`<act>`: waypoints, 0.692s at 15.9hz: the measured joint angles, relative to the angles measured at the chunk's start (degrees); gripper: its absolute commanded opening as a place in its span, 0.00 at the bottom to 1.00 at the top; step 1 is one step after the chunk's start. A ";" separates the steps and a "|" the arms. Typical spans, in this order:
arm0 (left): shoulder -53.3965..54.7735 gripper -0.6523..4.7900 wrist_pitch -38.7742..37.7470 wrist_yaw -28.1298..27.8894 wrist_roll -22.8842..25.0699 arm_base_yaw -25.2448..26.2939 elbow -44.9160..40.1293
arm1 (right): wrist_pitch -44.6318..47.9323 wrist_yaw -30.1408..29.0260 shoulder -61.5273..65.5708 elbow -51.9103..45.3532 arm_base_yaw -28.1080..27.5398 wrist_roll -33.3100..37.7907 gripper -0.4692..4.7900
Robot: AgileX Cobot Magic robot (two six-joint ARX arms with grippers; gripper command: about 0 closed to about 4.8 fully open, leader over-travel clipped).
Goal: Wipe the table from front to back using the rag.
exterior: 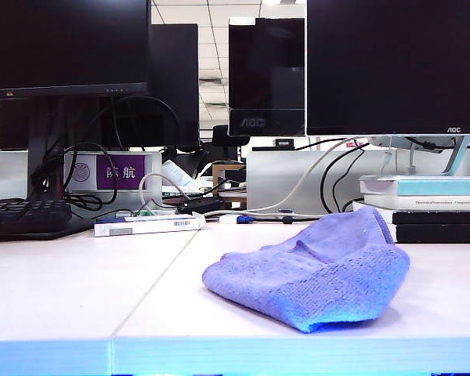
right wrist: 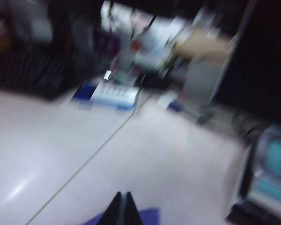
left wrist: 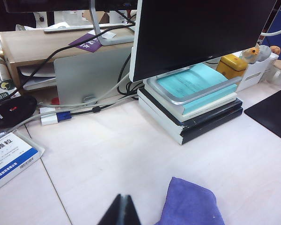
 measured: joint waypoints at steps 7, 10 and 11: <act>-0.02 0.11 0.00 -0.02 0.00 0.00 0.02 | 3.10 4.17 -27.23 -26.91 -0.02 -1.88 0.08; -0.02 0.11 -0.02 0.00 0.00 0.00 0.00 | 7.37 7.37 -38.27 -43.60 -0.07 -1.88 0.08; -0.02 0.11 0.02 0.00 0.00 0.00 0.00 | 8.94 8.35 -40.39 -46.86 -0.33 -1.90 0.08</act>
